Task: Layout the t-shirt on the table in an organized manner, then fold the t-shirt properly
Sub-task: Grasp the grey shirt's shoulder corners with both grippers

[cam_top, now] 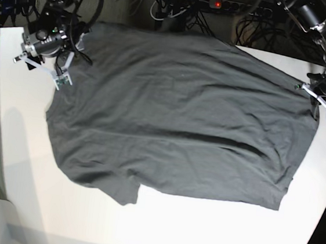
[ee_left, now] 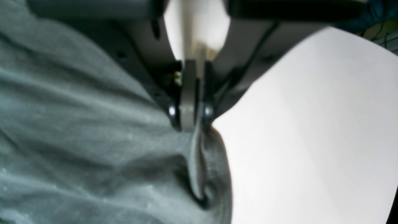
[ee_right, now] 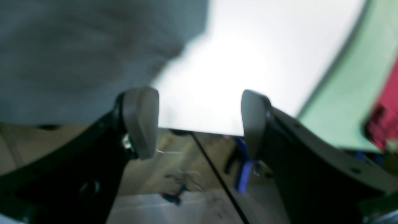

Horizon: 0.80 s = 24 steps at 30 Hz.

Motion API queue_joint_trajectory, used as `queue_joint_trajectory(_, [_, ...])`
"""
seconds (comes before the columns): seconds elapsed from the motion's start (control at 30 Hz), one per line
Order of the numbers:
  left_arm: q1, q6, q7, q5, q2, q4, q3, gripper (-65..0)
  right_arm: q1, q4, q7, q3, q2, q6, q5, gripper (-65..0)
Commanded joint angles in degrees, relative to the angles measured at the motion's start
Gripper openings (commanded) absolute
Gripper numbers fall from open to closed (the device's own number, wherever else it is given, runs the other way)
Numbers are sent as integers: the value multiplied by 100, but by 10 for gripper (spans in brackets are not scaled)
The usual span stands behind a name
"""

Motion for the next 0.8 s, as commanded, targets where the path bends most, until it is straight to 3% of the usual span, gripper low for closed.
queue_joint_trajectory(0.0, [156,-80,853,522,101,-190,22,-649,36,110,-79,5,28,-25,-26,-231])
queue_joint_trajectory(0.37, [156,-80,853,531,101,-181,30,-649,168,66,-35,-13,-438,-25,0,-231])
queue_joint_trajectory(0.77, [156,-80,897,531,109,-120,30,-649,264,-575,0,14,-421,-25,0,-234])
